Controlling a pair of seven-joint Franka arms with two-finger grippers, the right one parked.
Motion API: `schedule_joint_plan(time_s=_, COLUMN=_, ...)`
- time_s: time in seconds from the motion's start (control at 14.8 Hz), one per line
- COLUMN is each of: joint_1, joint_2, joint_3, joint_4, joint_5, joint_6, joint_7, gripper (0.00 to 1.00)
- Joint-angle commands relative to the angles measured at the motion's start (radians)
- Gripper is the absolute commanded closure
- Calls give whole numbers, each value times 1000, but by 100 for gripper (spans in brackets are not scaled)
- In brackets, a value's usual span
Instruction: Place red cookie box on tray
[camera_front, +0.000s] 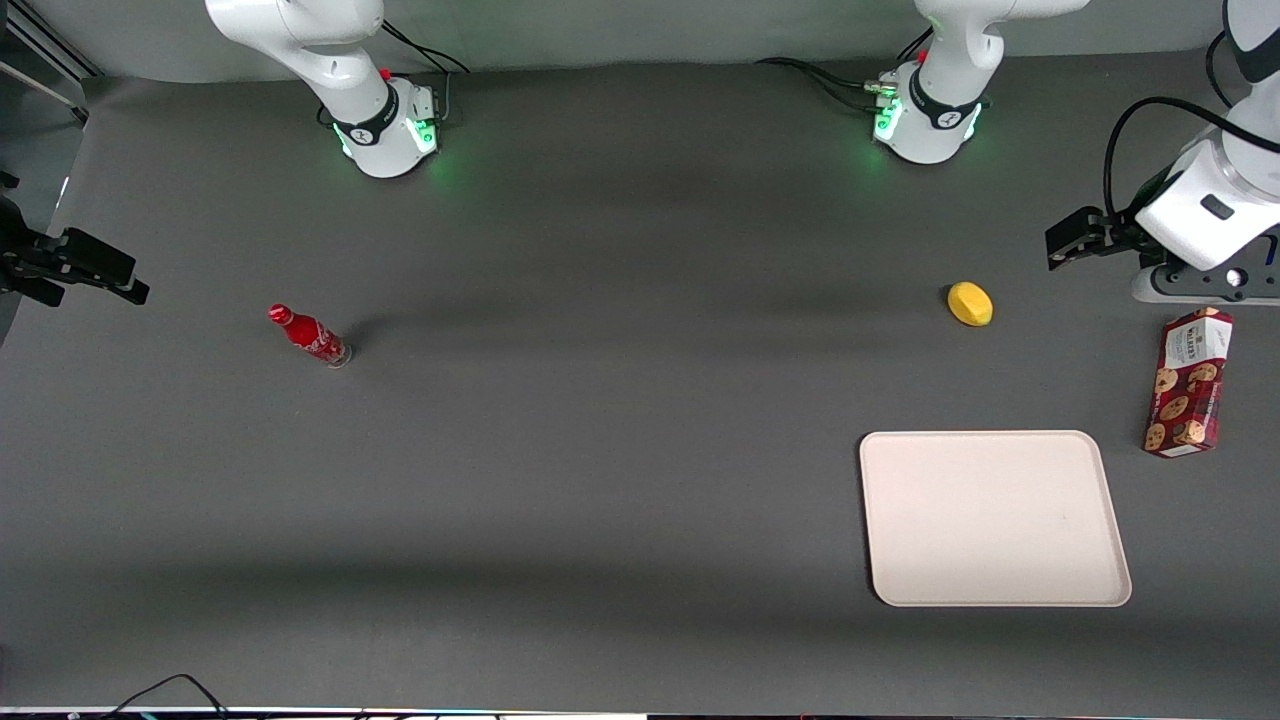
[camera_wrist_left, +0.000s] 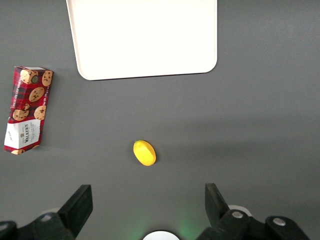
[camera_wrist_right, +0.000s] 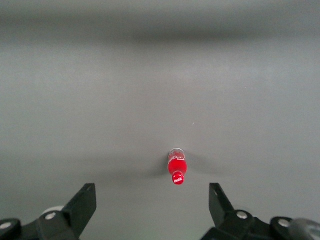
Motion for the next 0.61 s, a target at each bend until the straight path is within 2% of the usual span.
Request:
schedule_joint_plan(time_s=0.0, joint_1=-8, joint_2=20, joint_3=3, joint_4=32, joint_5=4, joint_6=-28, joint_7=-19, gripper=0)
schedule_joint_plan(time_s=0.54, joint_1=-5, joint_2=40, joint_3=6, joint_4=38, joint_5=1, joint_6=-39, joint_7=-15, gripper=0)
